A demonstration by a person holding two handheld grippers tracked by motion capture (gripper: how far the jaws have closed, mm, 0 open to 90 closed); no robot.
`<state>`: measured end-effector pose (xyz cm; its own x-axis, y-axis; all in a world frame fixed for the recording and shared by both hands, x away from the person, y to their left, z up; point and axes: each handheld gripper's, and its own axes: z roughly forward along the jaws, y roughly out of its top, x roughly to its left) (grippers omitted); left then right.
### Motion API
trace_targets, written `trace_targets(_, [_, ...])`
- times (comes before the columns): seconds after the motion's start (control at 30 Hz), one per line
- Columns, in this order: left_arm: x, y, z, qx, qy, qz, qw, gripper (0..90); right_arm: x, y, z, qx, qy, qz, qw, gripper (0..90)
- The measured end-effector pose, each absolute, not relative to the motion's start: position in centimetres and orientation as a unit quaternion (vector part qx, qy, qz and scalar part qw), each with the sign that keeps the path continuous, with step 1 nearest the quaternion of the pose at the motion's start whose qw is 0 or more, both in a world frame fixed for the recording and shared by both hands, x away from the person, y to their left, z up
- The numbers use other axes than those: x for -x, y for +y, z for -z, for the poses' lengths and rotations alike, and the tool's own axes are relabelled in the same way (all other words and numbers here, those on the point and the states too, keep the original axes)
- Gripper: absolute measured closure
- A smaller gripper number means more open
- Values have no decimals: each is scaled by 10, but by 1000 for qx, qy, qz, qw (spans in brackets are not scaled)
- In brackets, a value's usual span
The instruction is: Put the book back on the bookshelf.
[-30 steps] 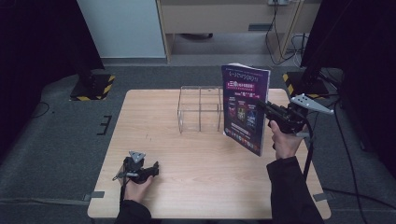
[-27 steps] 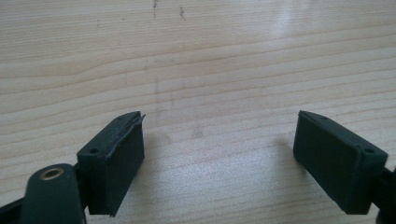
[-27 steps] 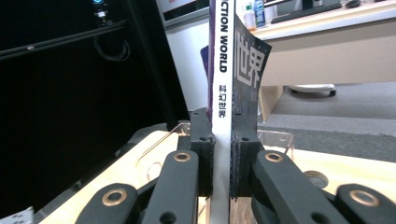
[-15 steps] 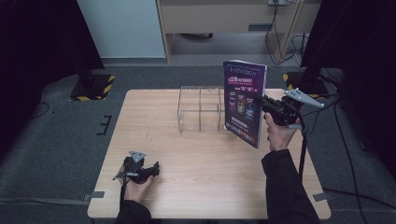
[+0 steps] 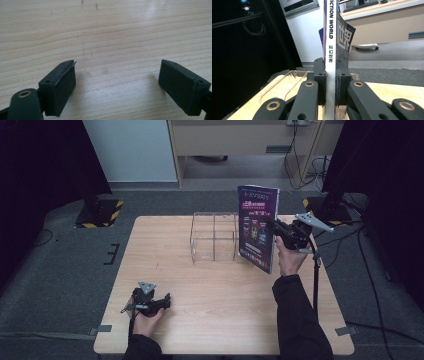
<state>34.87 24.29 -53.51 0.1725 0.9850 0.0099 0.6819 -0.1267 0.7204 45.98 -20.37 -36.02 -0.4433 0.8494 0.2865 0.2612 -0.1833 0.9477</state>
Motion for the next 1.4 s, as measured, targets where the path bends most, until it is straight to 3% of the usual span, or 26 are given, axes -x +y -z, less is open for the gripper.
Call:
trace_targets(0.67, [-349,243,535,-706,590,-255,297,132,-485,-183,377,-473,601,-591,258,829])
trace_targets(1.4, [-349,243,535,-706,590,-256,297,132,-472,-182,381,-456,624,-579,260,826])
